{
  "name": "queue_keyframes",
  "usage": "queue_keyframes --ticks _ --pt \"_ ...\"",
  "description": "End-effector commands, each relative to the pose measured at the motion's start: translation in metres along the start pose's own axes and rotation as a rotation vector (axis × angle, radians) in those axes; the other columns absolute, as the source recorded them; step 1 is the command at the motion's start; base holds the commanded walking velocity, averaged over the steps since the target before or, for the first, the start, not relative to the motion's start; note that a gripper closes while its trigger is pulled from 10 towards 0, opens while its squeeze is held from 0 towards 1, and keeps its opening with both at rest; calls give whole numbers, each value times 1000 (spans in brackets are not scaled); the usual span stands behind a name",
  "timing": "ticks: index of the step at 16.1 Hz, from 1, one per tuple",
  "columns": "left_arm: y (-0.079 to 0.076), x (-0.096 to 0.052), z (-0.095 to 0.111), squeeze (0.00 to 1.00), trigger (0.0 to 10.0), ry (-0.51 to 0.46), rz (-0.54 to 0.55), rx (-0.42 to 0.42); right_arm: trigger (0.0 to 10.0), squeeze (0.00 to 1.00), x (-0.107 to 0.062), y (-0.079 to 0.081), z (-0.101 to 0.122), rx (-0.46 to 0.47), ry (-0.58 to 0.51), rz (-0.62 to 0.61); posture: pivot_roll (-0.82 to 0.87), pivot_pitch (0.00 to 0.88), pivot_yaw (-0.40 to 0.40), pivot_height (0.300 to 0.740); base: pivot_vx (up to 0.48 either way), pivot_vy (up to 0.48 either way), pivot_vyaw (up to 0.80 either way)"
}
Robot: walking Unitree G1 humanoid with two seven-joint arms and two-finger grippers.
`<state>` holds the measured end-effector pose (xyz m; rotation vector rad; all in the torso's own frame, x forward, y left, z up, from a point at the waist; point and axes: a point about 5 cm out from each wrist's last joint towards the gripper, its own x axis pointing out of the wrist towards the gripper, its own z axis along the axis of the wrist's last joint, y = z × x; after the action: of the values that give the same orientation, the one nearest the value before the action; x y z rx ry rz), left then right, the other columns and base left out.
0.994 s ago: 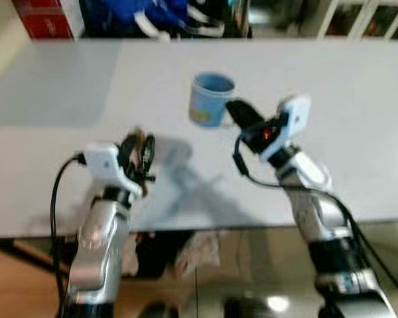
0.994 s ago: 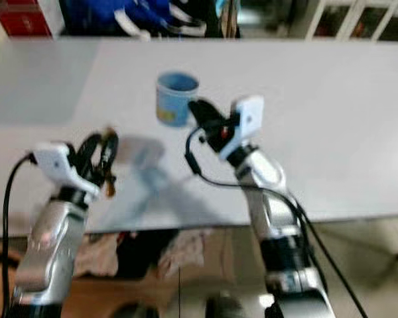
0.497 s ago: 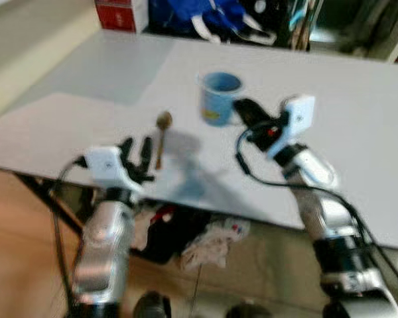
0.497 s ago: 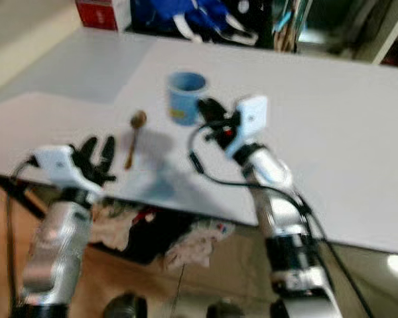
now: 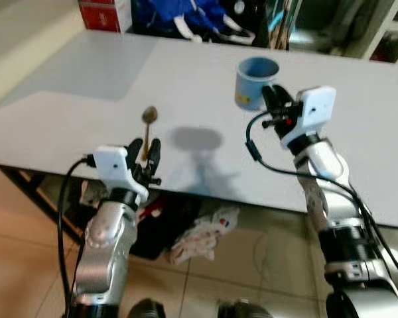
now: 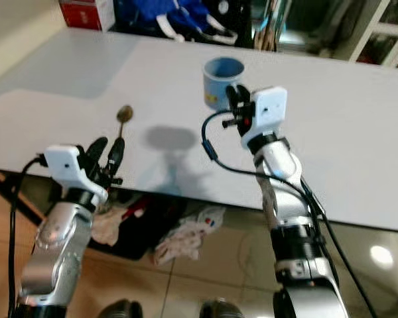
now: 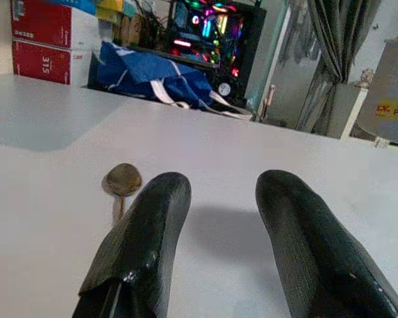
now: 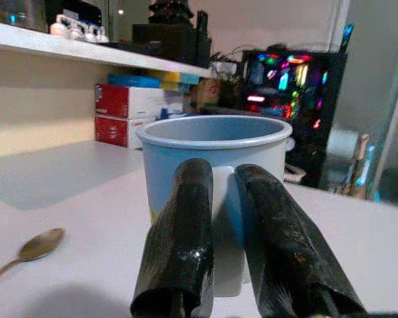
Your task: Setting the table
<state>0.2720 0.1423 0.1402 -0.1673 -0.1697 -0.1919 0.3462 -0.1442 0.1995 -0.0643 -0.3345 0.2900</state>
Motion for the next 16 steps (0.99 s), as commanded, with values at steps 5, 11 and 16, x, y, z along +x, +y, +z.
queue_keyframes --ticks 5,11,16 --pt "-11 1 3 0 10000 -6 -36 -31 10000 0 2 -1 -10 -50 -16 -23 -72 109 -11 740 0 0 0" --pt "-22 -14 9 0 10000 7 -91 -21 10000 0 10 8 -46 -30 83 -81 -27 183 7 740 0 0 0" --pt "-31 -43 22 0 10000 40 -133 -10 10000 0 19 -31 -30 -76 25 -238 37 300 39 740 0 0 0"
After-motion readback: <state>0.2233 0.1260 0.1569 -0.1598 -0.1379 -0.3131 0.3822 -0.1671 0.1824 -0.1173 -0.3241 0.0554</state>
